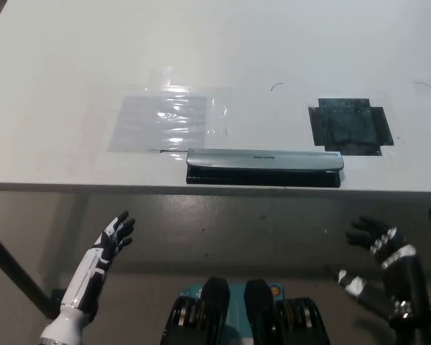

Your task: The paper pin puncher is placed at the center of the table and close to the robot and the robot uses its right fist to press on the paper pin puncher

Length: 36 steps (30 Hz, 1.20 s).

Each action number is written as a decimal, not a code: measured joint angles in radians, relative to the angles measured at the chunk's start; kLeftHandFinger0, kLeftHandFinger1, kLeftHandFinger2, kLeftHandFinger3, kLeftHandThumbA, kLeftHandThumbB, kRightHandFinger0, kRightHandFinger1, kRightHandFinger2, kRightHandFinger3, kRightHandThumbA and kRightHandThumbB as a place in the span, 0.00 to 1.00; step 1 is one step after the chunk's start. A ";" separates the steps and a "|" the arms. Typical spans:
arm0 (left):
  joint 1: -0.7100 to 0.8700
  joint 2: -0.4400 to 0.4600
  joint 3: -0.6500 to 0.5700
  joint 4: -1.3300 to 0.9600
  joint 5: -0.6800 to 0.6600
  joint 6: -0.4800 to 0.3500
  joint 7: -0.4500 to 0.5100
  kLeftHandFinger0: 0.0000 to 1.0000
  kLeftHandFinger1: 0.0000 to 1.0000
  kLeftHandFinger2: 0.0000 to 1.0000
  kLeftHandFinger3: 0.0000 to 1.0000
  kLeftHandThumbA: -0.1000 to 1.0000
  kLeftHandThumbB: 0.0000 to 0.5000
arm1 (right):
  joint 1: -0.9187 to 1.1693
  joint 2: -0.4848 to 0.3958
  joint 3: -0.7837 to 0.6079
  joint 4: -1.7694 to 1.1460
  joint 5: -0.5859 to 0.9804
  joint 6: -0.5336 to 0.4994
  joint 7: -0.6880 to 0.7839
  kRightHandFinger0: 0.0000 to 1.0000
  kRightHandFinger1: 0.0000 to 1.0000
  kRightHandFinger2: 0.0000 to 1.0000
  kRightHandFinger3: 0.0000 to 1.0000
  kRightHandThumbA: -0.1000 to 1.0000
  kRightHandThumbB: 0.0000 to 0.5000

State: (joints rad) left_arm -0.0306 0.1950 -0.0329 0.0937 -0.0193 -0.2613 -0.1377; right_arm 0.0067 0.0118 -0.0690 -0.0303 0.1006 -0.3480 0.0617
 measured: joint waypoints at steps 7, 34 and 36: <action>0.014 -0.004 -0.014 -0.017 -0.013 0.000 -0.017 1.00 1.00 1.00 1.00 1.00 0.50 | -0.144 0.000 0.009 -0.200 0.044 0.127 -0.014 0.00 0.00 0.00 0.00 1.00 0.28; 0.024 -0.003 -0.016 0.014 -0.032 -0.029 -0.043 1.00 1.00 1.00 1.00 1.00 0.55 | -0.800 0.126 0.057 0.347 0.064 0.422 -0.060 0.14 0.24 0.40 0.21 1.00 0.38; 0.024 -0.003 -0.016 0.014 -0.031 -0.029 -0.043 1.00 1.00 1.00 1.00 1.00 0.50 | -0.806 0.128 0.057 0.396 0.058 0.412 -0.064 0.15 0.25 0.41 0.22 1.00 0.32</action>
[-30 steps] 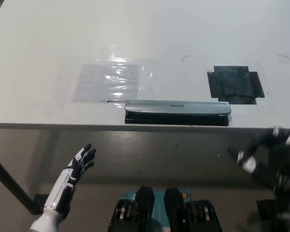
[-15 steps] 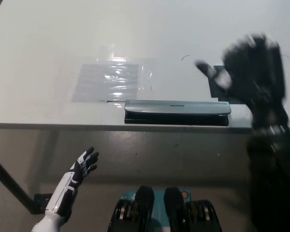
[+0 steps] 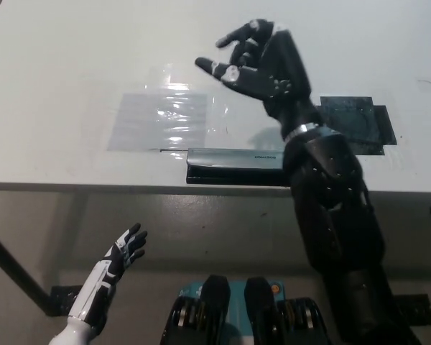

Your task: The paper pin puncher is placed at the center of the table and close to the robot and the robot uses its right fist to press on the paper pin puncher

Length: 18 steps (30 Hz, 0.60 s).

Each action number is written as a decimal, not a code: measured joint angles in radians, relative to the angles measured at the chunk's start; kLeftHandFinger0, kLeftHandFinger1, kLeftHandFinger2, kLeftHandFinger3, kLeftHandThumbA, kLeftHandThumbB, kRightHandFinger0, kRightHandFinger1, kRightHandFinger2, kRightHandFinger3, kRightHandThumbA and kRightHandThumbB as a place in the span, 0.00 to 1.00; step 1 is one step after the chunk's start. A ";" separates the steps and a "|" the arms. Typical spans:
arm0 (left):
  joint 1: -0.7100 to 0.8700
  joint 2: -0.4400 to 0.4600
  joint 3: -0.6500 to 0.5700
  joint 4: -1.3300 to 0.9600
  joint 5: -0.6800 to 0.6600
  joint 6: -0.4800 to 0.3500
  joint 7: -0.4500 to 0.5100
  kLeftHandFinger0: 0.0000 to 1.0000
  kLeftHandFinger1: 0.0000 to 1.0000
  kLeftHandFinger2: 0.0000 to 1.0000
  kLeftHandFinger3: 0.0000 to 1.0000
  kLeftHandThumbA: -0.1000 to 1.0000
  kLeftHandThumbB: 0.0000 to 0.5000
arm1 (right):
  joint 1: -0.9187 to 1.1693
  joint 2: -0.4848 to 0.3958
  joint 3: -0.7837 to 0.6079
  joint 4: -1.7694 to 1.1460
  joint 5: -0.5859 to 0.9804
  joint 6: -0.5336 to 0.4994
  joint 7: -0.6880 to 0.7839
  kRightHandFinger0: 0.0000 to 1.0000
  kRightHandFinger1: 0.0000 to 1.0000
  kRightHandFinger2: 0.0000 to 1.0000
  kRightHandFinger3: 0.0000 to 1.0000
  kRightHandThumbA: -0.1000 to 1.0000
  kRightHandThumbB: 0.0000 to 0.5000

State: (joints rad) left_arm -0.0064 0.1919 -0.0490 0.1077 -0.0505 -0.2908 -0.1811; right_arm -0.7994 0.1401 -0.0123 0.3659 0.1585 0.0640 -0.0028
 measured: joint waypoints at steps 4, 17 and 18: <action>0.000 0.001 0.000 -0.001 0.000 0.000 0.000 1.00 1.00 1.00 1.00 1.00 0.46 | 0.001 -0.002 0.000 0.089 -0.012 -0.025 -0.008 0.16 0.32 0.50 0.32 1.00 0.26; -0.001 0.002 0.000 -0.001 0.007 -0.002 0.000 1.00 1.00 1.00 1.00 1.00 0.46 | 0.026 -0.024 -0.016 0.325 -0.040 -0.157 -0.025 0.00 0.19 0.47 0.38 1.00 0.36; 0.005 0.002 0.000 -0.001 0.008 -0.003 0.000 1.00 1.00 1.00 1.00 1.00 0.45 | 0.040 -0.024 -0.016 0.340 -0.046 -0.171 -0.028 0.00 0.19 0.47 0.38 1.00 0.39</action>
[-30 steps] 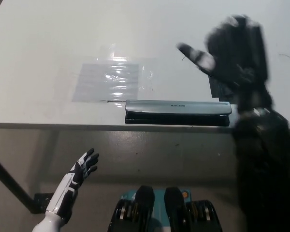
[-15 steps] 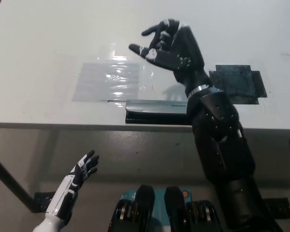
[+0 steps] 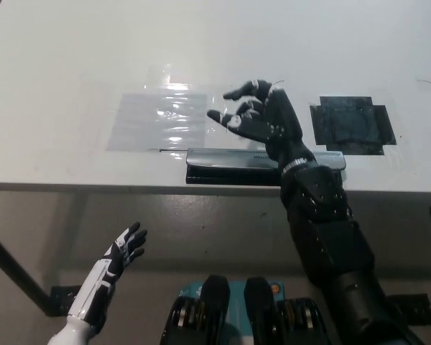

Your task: The paper pin puncher is placed at the center of the table and close to the robot and the robot uses its right fist to press on the paper pin puncher

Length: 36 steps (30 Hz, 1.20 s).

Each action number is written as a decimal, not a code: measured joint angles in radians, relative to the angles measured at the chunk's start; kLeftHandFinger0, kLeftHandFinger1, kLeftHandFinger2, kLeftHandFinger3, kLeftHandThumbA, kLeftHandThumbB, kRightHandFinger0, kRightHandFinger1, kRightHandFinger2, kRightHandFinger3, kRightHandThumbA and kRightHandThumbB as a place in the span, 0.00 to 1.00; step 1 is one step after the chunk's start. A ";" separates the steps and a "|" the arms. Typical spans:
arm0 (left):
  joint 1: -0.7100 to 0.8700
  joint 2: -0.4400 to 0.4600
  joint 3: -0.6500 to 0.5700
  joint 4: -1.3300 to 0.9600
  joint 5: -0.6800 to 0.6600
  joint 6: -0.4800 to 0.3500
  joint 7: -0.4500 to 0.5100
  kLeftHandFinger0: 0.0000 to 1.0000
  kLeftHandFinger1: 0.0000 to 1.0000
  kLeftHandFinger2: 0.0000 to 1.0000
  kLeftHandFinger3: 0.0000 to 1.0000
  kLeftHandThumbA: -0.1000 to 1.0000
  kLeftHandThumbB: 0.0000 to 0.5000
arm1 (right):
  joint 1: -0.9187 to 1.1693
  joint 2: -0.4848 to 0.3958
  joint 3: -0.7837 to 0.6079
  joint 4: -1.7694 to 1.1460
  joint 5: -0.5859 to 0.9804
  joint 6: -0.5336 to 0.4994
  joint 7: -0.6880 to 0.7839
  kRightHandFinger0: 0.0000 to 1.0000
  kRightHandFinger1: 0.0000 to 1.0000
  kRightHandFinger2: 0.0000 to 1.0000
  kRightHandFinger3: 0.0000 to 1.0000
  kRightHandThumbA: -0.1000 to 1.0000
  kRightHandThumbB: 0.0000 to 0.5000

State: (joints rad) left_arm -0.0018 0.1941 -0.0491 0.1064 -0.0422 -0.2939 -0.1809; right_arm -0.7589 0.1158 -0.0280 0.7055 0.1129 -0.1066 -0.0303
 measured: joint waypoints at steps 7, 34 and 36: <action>0.030 -0.001 -0.001 0.001 0.006 -0.007 0.000 1.00 1.00 1.00 1.00 1.00 0.46 | 0.022 0.001 0.000 0.080 -0.008 -0.091 -0.002 0.02 0.15 0.33 0.23 1.00 0.35; 0.132 -0.003 -0.016 -0.004 0.014 -0.012 0.000 1.00 1.00 1.00 1.00 1.00 0.51 | 0.000 0.015 0.016 0.374 -0.047 -0.400 -0.005 0.00 0.03 0.29 0.10 1.00 0.32; 0.132 -0.003 -0.016 -0.004 0.015 -0.013 0.000 1.00 1.00 1.00 1.00 1.00 0.52 | -0.003 0.015 0.016 0.387 -0.051 -0.417 -0.005 0.00 0.06 0.35 0.12 1.00 0.31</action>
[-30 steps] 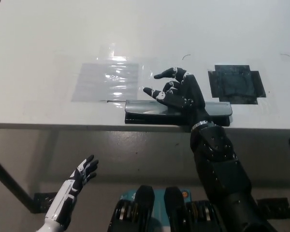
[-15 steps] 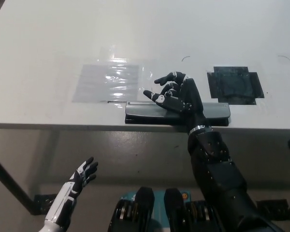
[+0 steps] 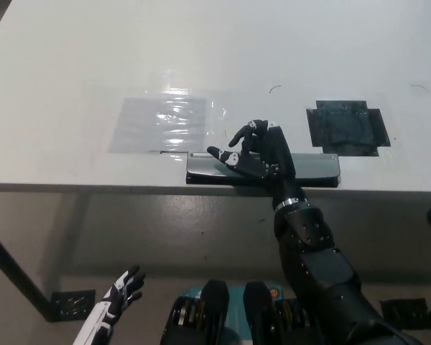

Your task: The paper pin puncher is placed at the center of the table and close to the robot and the robot uses its right fist to press on the paper pin puncher

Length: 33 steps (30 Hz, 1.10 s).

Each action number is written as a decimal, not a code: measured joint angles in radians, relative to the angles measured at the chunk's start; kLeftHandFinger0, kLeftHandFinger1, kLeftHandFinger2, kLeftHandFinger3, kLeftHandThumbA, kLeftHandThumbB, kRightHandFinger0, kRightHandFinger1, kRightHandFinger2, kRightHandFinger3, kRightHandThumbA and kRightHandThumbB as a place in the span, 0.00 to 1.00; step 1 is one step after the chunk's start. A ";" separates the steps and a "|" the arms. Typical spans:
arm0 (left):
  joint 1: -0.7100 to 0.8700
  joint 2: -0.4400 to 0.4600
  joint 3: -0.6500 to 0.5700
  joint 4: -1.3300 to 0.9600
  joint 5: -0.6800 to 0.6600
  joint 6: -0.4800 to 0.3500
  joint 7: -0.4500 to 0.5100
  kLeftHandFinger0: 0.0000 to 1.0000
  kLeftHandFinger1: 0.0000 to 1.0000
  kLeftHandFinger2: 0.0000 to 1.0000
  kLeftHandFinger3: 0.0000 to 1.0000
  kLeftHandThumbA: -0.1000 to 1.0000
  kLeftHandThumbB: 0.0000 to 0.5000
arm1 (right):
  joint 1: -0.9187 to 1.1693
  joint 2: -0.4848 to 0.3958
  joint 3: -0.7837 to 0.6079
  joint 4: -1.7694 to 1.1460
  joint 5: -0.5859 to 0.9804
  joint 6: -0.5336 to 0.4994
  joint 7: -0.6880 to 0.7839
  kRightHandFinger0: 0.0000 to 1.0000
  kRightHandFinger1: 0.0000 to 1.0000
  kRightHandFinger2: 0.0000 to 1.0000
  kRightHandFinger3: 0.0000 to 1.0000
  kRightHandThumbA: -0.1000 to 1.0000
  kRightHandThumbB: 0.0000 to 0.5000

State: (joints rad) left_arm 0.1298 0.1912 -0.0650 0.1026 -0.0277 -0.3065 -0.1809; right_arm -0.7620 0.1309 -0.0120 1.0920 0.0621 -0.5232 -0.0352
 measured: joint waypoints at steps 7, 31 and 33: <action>-0.009 0.000 0.000 0.000 0.000 -0.003 0.000 1.00 1.00 1.00 1.00 1.00 0.52 | -0.024 0.000 -0.003 0.033 -0.001 -0.002 0.000 0.00 0.01 0.23 0.09 1.00 0.28; -0.078 0.000 0.005 0.008 0.000 0.007 0.000 1.00 1.00 1.00 1.00 1.00 0.47 | 0.172 -0.082 -0.012 -0.803 0.011 0.236 -0.001 0.00 0.00 0.00 0.00 1.00 0.34; -0.079 0.000 0.005 0.008 0.000 0.008 0.000 1.00 1.00 1.00 1.00 1.00 0.45 | 0.202 -0.100 -0.013 -0.867 0.017 0.254 -0.001 0.00 0.00 0.00 0.00 1.00 0.44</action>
State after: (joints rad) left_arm 0.0507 0.1914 -0.0600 0.1108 -0.0277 -0.2980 -0.1807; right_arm -0.5600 0.0304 -0.0249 0.2248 0.0789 -0.2695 -0.0357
